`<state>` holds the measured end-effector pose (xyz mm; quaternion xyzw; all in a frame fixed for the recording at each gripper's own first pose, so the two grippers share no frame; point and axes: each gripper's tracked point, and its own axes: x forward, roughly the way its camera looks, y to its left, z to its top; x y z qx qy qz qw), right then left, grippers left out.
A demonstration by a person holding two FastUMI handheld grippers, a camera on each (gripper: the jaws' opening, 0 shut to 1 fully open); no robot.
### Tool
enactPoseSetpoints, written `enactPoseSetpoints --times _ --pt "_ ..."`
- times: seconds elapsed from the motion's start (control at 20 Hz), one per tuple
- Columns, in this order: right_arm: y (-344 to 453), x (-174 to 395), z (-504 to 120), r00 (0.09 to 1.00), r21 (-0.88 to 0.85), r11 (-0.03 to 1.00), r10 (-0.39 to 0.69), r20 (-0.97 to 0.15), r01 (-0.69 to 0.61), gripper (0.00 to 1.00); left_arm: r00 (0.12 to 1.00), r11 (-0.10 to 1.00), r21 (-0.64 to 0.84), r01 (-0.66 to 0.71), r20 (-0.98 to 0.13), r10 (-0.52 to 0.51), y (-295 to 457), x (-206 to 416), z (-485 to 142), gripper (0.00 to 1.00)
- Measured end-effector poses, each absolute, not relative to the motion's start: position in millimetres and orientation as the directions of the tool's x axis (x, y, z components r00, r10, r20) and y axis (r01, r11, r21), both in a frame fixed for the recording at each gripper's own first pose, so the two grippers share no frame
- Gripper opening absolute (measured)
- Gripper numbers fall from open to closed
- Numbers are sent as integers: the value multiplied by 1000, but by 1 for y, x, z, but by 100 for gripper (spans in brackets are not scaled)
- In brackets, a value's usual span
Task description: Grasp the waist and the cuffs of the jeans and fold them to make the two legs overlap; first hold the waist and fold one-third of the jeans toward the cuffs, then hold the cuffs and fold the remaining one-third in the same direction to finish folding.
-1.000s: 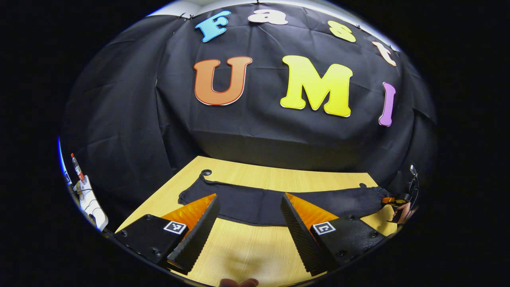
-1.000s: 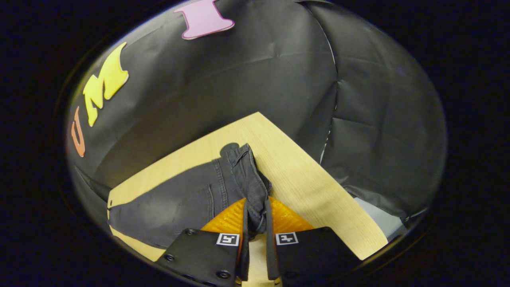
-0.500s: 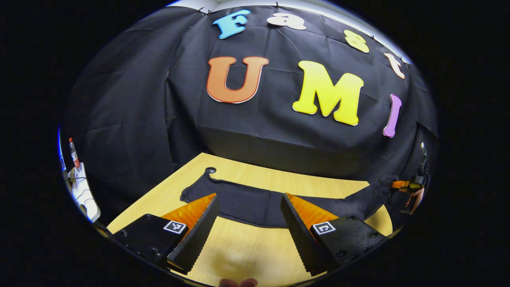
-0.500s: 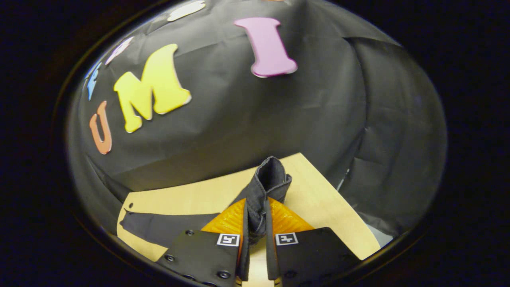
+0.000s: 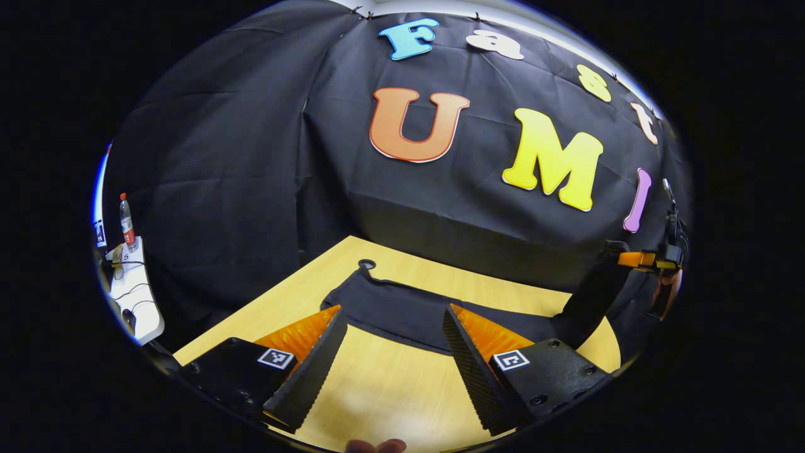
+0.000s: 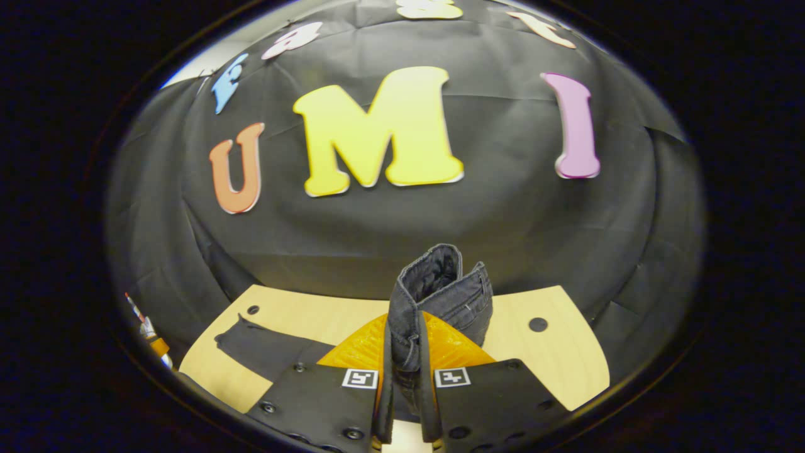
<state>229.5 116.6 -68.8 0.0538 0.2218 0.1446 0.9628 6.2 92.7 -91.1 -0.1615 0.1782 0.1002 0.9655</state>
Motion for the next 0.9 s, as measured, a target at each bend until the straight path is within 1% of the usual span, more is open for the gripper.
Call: enactPoseSetpoints --times 0.15,0.2,0.25,0.3,0.35,0.4,0.45,0.5,0.55,0.6,0.75,0.8,0.85,0.9 --pt "174 224 -78 840 139 943 333 -429 -303 18 915 929 -264 -260 -374 150 106 -2 -93 99" --pt "197 222 -85 831 135 939 343 -438 -316 14 914 928 -262 -264 -374 154 110 -6 -97 99" --pt "215 222 -91 824 132 936 351 -445 -328 22 912 926 -263 -270 -377 159 114 -12 -100 99" --pt "234 219 -100 815 125 931 361 -453 -343 14 911 923 -269 -276 -379 162 119 -14 -101 99" --pt "253 218 -111 809 103 928 364 -461 -359 14 910 917 -280 -283 -382 164 123 -17 -103 99" --pt "265 217 -119 805 81 927 360 -471 -367 18 905 912 -284 -295 -389 171 129 -20 -106 99" --pt "281 215 -131 798 71 924 361 -483 -375 18 901 907 -288 -306 -395 178 136 -24 -109 99" --pt "295 214 -146 787 65 922 361 -501 -381 14 897 903 -291 -317 -400 187 143 -24 -113 99" --pt "304 212 -159 777 55 919 360 -517 -389 14 894 898 -293 -328 -403 195 151 -27 -116 99" --pt "316 208 -173 765 37 915 358 -536 -402 18 890 892 -297 -341 -407 204 158 -29 -119 99" --pt "347 201 -221 734 -14 901 344 -585 -434 18 880 865 -330 -378 -417 226 178 -34 -122 99" --pt "353 198 -235 724 -27 897 338 -602 -441 14 877 857 -339 -389 -421 231 184 -35 -124 99" --pt "360 194 -247 715 -40 893 332 -615 -449 19 872 849 -343 -402 -428 240 192 -37 -128 99" --pt "361 196 -261 708 -58 889 321 -629 -455 19 867 845 -344 -410 -433 245 196 -38 -131 99"
